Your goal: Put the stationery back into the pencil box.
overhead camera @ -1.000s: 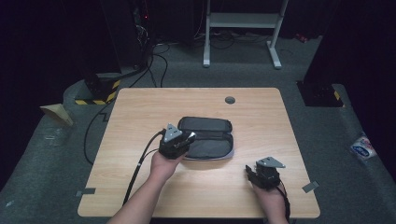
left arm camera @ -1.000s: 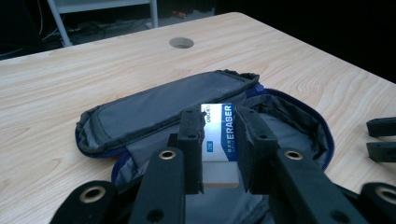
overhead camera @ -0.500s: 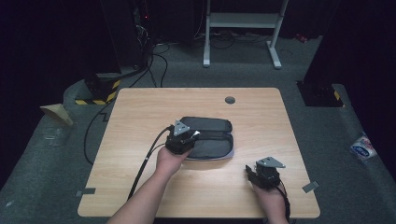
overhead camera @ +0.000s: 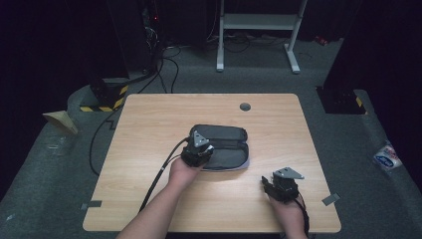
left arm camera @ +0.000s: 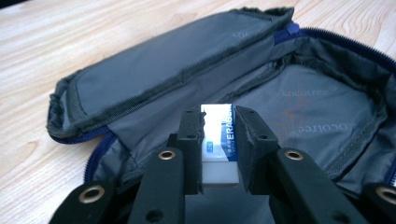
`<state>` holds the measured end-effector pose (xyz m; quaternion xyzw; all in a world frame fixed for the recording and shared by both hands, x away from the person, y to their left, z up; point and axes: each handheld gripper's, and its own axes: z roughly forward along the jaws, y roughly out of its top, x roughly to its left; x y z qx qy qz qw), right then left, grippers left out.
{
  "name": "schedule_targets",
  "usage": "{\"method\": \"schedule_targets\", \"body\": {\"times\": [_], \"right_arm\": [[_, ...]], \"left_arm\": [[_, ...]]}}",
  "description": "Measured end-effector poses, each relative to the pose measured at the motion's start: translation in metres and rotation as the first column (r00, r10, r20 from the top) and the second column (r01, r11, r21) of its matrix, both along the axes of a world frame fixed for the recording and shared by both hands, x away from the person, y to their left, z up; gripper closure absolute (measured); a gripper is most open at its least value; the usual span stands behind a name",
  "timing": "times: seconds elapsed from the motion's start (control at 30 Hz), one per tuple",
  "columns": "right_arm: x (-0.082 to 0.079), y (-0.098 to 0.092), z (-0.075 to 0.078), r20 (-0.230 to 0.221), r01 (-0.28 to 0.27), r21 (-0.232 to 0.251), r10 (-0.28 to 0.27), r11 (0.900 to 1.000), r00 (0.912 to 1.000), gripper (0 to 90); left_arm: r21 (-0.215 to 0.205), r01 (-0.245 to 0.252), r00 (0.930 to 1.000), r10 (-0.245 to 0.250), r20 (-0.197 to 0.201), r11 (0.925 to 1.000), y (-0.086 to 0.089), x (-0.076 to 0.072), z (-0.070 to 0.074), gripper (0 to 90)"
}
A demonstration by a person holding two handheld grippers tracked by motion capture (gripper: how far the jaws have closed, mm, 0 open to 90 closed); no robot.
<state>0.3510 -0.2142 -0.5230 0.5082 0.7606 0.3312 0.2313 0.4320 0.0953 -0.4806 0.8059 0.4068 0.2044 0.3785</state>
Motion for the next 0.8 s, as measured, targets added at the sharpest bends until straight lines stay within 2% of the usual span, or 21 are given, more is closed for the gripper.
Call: {"method": "schedule_targets", "body": {"times": [0.13, 0.27, 0.6, 0.63, 0.73, 0.8], "right_arm": [[0.0, 0.0, 0.0, 0.0, 0.0, 0.0, 0.0, 1.0, 1.0, 50.8], [0.0, 0.0, 0.0, 0.0, -0.002, -0.001, 0.002, 1.0, 1.0, 50.8], [0.0, 0.0, 0.0, 0.001, 0.0, -0.001, 0.0, 1.0, 1.0, 50.8], [0.0, 0.0, 0.0, 0.0, 0.0, 0.0, 0.0, 1.0, 1.0, 50.8], [0.0, 0.0, 0.0, 0.0, -0.001, 0.0, 0.001, 1.0, 1.0, 50.8], [0.0, 0.0, 0.0, -0.001, -0.001, 0.0, 0.001, 1.0, 1.0, 50.8]], "left_arm": [[0.017, -0.002, 1.0, 0.002, -0.004, 0.9999, -0.001, 0.0, -0.002, 72.2], [0.004, -0.008, 1.0, 0.008, 0.002, 1.0, -0.002, 0.001, -0.001, 66.5], [-0.023, -0.017, 0.9995, 0.018, 0.026, 0.9996, -0.001, -0.001, 0.005, 63.4], [-0.03, -0.023, 0.9995, 0.024, 0.022, 0.9993, 0.001, -0.001, 0.006, 59.8], [-0.05, -0.037, 0.9992, 0.037, 0.012, 0.9981, 0.003, -0.001, 0.008, 56.5], [-0.065, -0.042, 0.999, 0.043, 0.015, 0.997, 0.006, -0.001, 0.01, 49.4]]}}
